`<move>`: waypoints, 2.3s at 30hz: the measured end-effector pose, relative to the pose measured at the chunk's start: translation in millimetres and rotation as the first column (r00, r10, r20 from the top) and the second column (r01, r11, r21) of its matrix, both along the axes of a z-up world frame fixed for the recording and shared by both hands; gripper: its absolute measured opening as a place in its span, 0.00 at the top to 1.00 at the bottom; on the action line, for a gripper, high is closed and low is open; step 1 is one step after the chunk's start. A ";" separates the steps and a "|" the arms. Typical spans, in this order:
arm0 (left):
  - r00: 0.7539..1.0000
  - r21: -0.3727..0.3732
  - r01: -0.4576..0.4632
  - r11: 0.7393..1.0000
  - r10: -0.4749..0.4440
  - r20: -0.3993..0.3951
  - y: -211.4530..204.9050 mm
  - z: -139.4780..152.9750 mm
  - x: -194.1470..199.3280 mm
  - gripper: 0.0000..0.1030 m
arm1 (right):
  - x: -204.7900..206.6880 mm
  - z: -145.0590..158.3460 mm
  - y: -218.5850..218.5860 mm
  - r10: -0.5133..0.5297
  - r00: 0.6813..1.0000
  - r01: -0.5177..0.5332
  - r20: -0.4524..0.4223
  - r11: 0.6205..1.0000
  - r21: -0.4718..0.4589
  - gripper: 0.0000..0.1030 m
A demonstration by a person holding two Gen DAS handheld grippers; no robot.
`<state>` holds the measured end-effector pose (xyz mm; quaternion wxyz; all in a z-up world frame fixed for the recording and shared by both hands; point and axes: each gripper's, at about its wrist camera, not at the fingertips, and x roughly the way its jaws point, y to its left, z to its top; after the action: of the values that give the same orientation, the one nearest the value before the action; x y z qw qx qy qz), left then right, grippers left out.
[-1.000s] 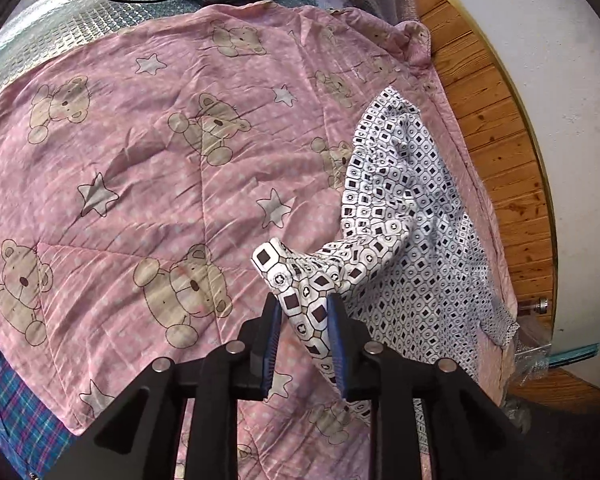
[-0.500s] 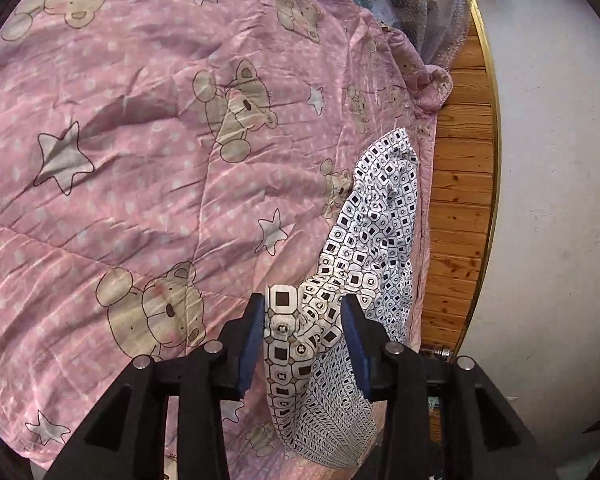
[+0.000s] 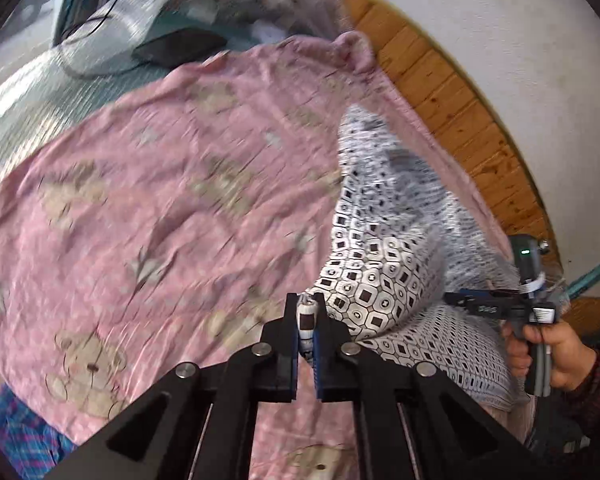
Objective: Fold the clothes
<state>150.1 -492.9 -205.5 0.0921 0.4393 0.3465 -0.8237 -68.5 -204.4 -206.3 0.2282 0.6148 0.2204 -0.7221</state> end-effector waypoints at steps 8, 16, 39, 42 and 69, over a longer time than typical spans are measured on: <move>0.990 -0.029 -0.092 0.995 0.095 0.105 -31.6 -19.2 10.9 0.90 | 7.9 45.7 192.6 -0.455 0.890 0.452 0.006 0.882 -0.136 0.50; 0.987 -0.298 0.153 0.942 -0.161 -0.001 -11.5 61.0 -29.7 0.90 | 34.3 50.5 483.5 -0.884 0.451 0.881 -0.121 0.463 -0.095 0.50; 0.962 -0.021 -0.011 1.000 0.017 0.271 64.3 26.3 -103.7 0.97 | -255.6 97.9 569.5 -0.728 0.680 0.645 -0.081 0.647 -0.406 0.41; 0.975 0.012 -0.033 0.999 0.029 0.222 82.7 53.0 -109.9 0.96 | -315.9 70.6 563.1 -0.707 0.702 0.654 -0.090 0.689 -0.314 0.40; 0.994 0.446 0.040 0.894 -0.080 0.071 253.5 11.0 -339.6 0.82 | -42.6 40.7 646.1 -0.654 0.749 0.623 -0.102 0.749 -0.225 0.77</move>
<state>-189.5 -239.4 -194.5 -0.0211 0.4948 0.5073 -0.7053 -111.1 441.7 -165.6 0.0000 0.5646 -0.0495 -0.8239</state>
